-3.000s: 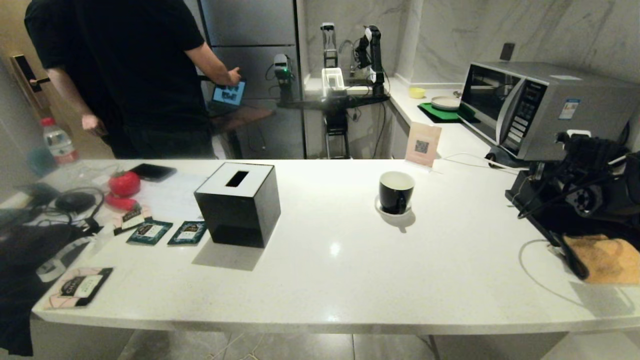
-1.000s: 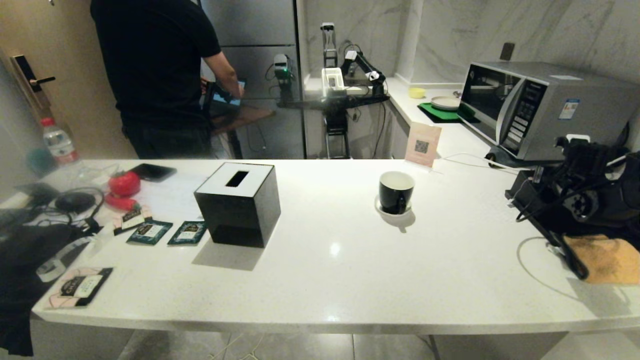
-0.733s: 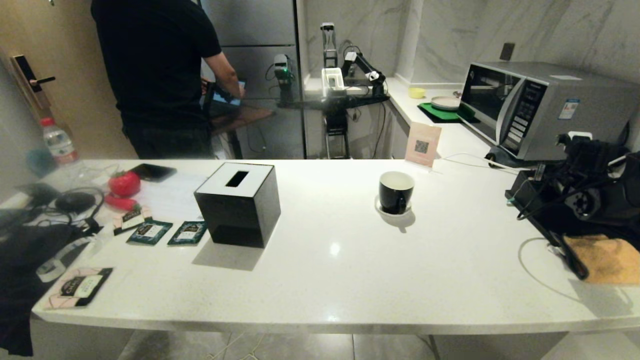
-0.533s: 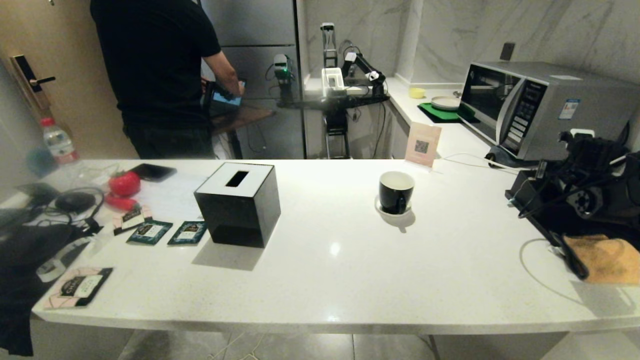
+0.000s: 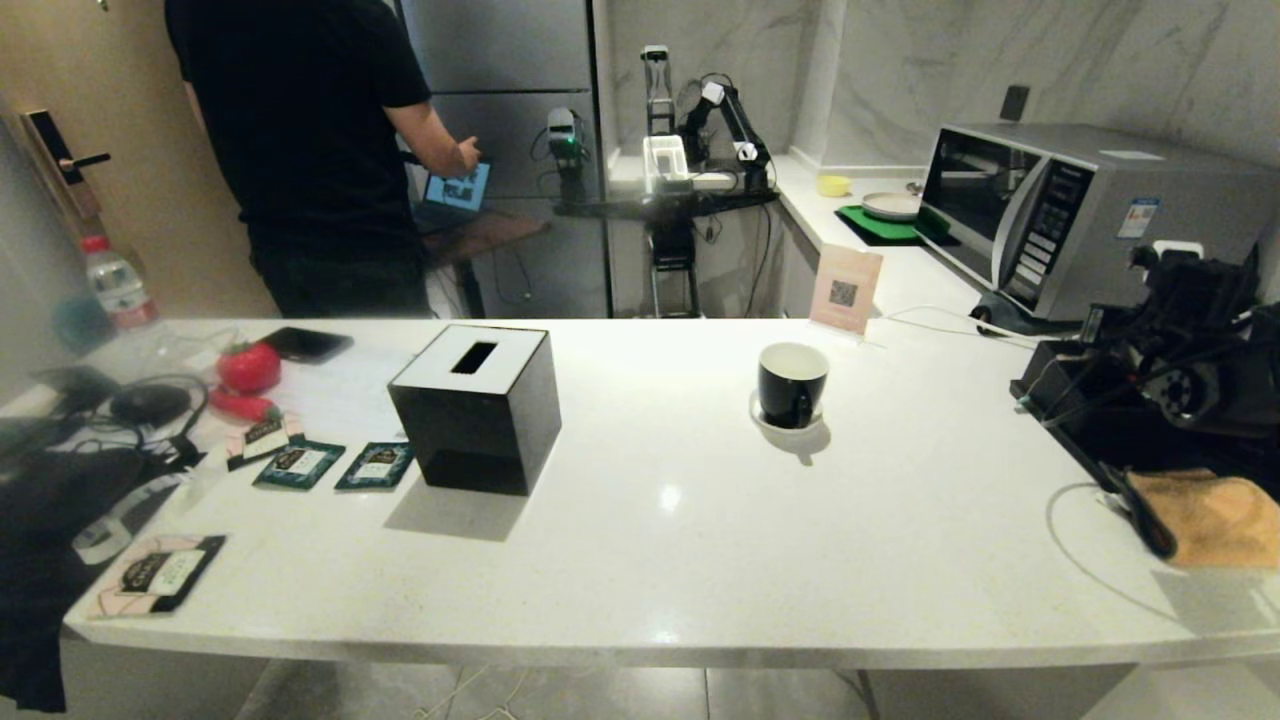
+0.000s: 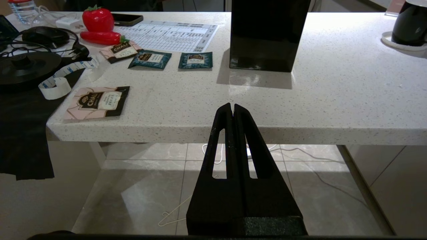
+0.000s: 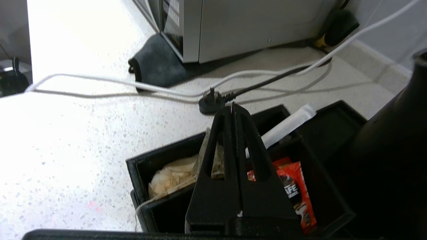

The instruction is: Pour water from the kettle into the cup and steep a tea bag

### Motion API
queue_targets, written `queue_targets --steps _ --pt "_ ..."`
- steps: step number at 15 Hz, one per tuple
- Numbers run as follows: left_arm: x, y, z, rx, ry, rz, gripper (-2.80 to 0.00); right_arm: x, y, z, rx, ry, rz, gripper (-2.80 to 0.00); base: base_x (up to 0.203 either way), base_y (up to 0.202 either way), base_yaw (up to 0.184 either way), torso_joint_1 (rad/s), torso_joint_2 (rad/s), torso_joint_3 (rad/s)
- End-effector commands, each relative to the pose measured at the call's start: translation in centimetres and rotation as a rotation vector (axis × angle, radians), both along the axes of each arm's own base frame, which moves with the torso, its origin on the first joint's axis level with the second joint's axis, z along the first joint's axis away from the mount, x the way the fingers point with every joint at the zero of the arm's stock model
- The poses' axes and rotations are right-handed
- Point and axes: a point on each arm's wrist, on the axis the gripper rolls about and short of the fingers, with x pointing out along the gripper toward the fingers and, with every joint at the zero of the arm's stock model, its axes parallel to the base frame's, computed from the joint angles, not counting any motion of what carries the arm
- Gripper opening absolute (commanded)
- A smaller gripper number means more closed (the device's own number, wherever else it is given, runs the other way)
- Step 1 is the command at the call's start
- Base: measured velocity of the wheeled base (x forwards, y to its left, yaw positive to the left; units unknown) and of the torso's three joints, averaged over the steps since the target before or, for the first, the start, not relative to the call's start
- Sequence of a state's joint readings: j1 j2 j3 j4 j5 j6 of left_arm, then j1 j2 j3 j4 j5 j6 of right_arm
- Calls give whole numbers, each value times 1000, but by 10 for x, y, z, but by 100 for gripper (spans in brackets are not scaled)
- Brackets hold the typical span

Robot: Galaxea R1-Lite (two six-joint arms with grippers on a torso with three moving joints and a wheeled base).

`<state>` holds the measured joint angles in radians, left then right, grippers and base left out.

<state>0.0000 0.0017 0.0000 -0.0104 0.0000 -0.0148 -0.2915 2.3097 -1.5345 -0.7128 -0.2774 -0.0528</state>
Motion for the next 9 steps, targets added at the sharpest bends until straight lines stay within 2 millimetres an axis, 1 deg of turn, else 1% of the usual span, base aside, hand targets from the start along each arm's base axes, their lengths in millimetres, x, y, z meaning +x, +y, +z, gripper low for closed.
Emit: queue_targets --steps 1,6,9 --pt "0 0 0 -1 0 0 -280 -4 1 15 -12 -31 -2 -280 0 0 0 0 0 0" --pt "0 0 0 -1 0 0 -280 -14 4 37 -32 -31 -1 -280 0 0 0 0 0 0" --pt "0 0 0 -1 0 0 -280 -18 5 42 -30 2 -5 -280 0 0 0 0 0 0"
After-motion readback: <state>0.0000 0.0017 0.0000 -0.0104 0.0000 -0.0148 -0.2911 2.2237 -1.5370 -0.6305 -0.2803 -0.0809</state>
